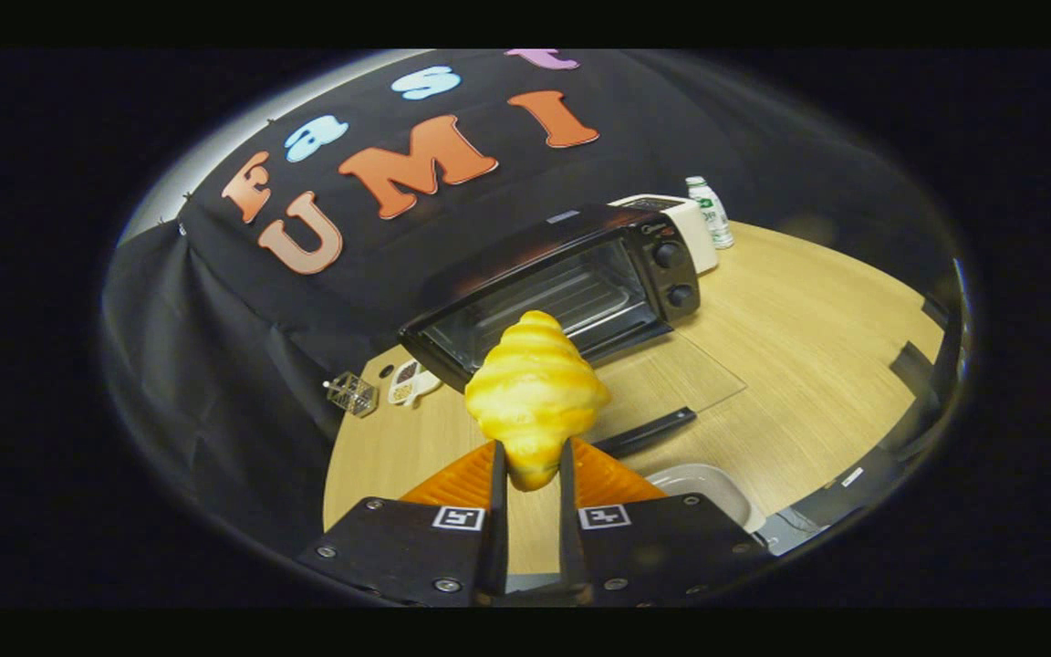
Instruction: Open the toaster oven, put the food inside, and close the toaster oven door.
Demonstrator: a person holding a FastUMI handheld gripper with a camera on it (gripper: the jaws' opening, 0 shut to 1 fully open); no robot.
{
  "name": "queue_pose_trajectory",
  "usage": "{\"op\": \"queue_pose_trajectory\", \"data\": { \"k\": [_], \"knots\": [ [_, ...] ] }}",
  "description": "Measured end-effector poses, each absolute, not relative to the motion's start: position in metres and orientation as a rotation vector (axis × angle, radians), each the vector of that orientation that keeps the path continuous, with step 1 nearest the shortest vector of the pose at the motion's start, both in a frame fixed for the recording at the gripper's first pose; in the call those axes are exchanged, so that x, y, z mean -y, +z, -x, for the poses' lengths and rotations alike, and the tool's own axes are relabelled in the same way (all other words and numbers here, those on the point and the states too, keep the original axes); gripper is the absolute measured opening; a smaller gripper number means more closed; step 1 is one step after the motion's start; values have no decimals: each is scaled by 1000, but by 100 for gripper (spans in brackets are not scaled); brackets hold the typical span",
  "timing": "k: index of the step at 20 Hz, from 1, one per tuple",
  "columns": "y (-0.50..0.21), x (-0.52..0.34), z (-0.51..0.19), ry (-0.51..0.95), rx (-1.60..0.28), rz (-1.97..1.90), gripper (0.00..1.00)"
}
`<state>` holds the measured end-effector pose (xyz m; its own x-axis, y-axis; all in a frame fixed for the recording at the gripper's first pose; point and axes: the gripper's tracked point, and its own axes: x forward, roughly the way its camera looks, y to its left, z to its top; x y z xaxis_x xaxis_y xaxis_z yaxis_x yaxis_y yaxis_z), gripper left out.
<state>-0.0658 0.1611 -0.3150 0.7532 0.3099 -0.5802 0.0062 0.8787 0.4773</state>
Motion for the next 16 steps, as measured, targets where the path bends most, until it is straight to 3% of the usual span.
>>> {"op": "queue_pose_trajectory", "data": {
  "k": [16],
  "knots": [
    [-370,-231,-47,279,-783,-671,23]
  ]
}}
